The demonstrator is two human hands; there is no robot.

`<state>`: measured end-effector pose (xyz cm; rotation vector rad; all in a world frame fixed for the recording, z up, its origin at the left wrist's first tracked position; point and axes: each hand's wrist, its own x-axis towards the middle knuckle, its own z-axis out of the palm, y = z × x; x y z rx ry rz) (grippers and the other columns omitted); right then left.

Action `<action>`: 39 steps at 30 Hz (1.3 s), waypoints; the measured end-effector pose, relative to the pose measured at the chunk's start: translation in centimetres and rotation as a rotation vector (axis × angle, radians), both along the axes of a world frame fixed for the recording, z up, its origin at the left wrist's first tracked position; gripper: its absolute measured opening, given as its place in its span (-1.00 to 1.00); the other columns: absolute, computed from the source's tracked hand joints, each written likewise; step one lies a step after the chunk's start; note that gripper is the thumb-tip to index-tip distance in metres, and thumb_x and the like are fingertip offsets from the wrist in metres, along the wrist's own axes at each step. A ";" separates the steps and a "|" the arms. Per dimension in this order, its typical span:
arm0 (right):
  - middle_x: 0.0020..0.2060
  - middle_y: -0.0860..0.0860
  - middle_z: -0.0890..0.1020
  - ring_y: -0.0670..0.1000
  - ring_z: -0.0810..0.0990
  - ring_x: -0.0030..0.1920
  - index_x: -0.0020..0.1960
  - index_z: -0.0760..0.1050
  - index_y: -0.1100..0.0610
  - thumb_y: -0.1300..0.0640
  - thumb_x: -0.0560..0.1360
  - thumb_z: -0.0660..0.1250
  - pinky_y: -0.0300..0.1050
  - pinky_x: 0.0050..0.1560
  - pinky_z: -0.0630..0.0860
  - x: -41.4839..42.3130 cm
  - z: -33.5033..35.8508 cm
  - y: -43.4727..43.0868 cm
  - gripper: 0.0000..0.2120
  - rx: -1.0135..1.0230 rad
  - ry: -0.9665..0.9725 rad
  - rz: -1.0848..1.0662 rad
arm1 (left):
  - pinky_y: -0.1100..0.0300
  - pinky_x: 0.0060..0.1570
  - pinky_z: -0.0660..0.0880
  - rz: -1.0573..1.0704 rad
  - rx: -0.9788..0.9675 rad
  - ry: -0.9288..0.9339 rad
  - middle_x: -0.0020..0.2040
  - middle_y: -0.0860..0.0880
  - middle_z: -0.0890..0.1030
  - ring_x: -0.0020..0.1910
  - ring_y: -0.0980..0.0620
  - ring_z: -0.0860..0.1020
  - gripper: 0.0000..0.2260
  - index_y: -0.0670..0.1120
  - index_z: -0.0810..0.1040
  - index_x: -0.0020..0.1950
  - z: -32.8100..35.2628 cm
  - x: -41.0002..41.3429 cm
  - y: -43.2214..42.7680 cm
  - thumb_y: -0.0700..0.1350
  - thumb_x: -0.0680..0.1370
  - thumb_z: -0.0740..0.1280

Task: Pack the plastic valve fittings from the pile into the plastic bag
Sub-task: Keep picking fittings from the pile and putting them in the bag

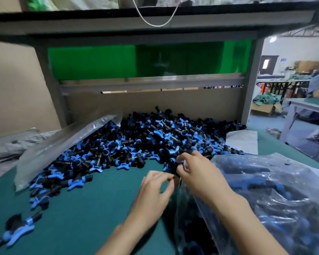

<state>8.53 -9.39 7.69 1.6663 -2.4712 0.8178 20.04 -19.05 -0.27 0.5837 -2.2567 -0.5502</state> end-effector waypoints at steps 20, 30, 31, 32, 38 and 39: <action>-0.05 -0.09 0.60 -0.01 0.43 -0.16 0.20 0.47 -0.15 -0.07 0.61 0.09 -0.07 -0.20 0.39 -2.0 -3.5 -1.3 -0.74 0.045 0.038 -0.017 | 0.06 -0.15 0.44 0.735 0.136 -0.404 0.17 -0.05 0.53 -0.01 -0.10 0.53 -0.67 0.04 0.35 0.43 -1.7 2.2 -14.4 0.04 0.68 0.11; -0.05 -0.05 0.62 0.05 0.49 -0.14 0.20 0.48 -0.12 -0.06 0.61 0.09 -0.06 -0.17 0.46 -1.6 -3.2 -1.0 -0.74 0.092 0.007 -0.023 | 0.11 -0.32 0.39 0.632 -0.106 -0.349 -0.01 0.08 0.61 -0.20 -0.01 0.56 -0.77 0.03 0.35 0.27 -2.9 3.8 -11.0 0.05 0.65 0.08; -0.04 -0.05 0.62 0.05 0.48 -0.14 0.20 0.48 -0.12 -0.06 0.60 0.09 -0.06 -0.17 0.44 -1.6 -3.2 -1.0 -0.74 0.093 0.008 -0.028 | 0.10 -0.29 0.39 0.622 -0.095 -0.346 0.03 0.08 0.61 -0.13 0.00 0.56 -0.73 0.03 0.34 0.30 -2.9 3.7 -10.8 0.07 0.65 0.07; -0.04 -0.06 0.62 0.04 0.45 -0.16 0.21 0.48 -0.13 -0.06 0.60 0.09 -0.06 -0.18 0.42 -1.5 -3.2 -1.0 -0.73 0.090 0.009 -0.034 | 0.10 -0.26 0.38 0.609 -0.081 -0.349 0.06 0.09 0.60 -0.05 0.01 0.56 -0.71 0.04 0.36 0.29 -2.9 3.4 -10.5 0.11 0.65 0.06; -0.02 -0.09 0.62 0.07 0.55 -0.07 0.20 0.49 -0.15 -0.07 0.59 0.09 -0.06 -0.18 0.40 -1.6 -3.2 -1.0 -0.73 0.097 -0.003 -0.037 | 0.09 -0.12 0.35 0.605 -0.030 -0.464 0.14 0.05 0.51 0.16 -0.01 0.48 -0.67 0.01 0.41 0.16 -3.1 0.4 -9.6 0.23 0.61 0.13; -0.02 -0.09 0.62 0.07 0.55 -0.07 0.20 0.49 -0.16 -0.07 0.59 0.09 -0.06 -0.18 0.39 -1.6 -3.2 -1.0 -0.73 0.100 -0.003 -0.036 | 0.09 -0.10 0.35 0.612 -0.014 -0.447 0.16 0.04 0.51 0.17 -0.02 0.49 -0.69 -0.01 0.42 0.18 -3.1 0.2 -9.7 0.19 0.63 0.14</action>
